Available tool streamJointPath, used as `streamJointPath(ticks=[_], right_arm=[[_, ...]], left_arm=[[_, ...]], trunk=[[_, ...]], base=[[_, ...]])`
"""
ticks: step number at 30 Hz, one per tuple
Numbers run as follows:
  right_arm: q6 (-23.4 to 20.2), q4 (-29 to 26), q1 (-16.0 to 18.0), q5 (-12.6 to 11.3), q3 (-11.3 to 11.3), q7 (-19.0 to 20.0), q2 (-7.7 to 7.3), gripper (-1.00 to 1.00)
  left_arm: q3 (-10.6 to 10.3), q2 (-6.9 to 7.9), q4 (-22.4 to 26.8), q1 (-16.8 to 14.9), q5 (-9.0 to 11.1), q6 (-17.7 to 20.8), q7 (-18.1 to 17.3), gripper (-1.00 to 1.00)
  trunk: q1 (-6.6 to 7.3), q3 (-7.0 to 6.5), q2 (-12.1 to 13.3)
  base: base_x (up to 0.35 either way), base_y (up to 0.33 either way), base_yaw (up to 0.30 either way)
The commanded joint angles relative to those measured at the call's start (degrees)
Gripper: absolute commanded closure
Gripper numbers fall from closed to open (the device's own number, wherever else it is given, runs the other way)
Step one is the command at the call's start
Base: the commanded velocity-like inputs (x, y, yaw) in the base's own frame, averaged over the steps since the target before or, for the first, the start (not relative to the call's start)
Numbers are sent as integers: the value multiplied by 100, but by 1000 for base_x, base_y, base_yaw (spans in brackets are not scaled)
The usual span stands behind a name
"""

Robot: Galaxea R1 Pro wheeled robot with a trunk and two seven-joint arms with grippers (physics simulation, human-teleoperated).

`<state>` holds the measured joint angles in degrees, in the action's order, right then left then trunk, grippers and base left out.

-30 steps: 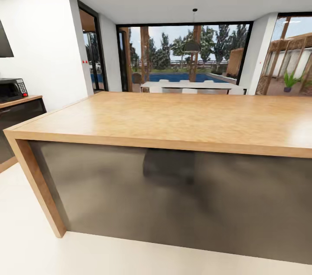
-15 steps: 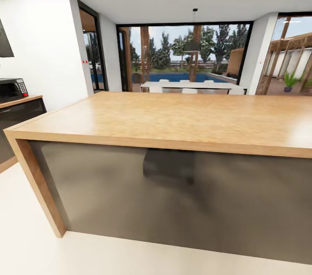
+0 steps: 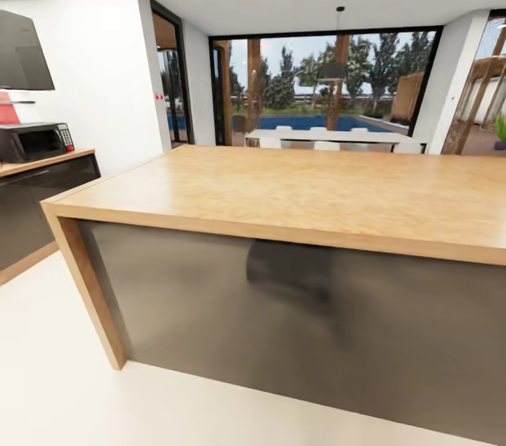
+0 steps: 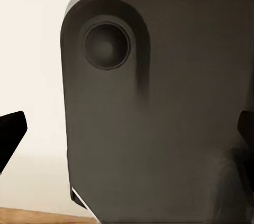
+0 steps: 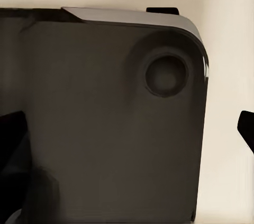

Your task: Set up a coffee station on the kitchen countertop: keep the coffee maker on the countertop, move the bottle of coffee from the kitchen shelf to the counter next to the coffee maker, place a paper coffee filter on top of the coffee maker, put the saucer next to the coffee maker with the coffee cup on the saucer, and place the electric kettle next to the coffee maker.

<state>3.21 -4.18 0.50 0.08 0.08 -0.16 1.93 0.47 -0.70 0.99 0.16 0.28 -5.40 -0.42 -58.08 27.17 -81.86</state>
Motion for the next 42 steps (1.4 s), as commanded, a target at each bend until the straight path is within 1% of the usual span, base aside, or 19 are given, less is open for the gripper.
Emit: streamJointPath(ticks=[1, 8, 23, 42], right_arm=[[20, 5, 3, 1, 0, -2, 0, -100], [21, 5, 3, 1, 0, -2, 0, -100], [21, 5, 3, 1, 0, -2, 0, -100], [21, 5, 3, 1, 0, -2, 0, -100]], left_arm=[[12, 0, 6, 2, 19, -8, 3, -100], [32, -1, 6, 2, 50, -5, 16, -100], [6, 16, 15, -2, 85, -5, 16, -100], [6, 17, 15, -2, 86, -43, 16, -100]], trunk=[[23, -8, 39], [177, -91, 320], [506, -270, 921], [923, -504, 1683]], base=[[0, 0, 186], [0, 0, 185], [0, 0, 186], [0, 0, 229]])
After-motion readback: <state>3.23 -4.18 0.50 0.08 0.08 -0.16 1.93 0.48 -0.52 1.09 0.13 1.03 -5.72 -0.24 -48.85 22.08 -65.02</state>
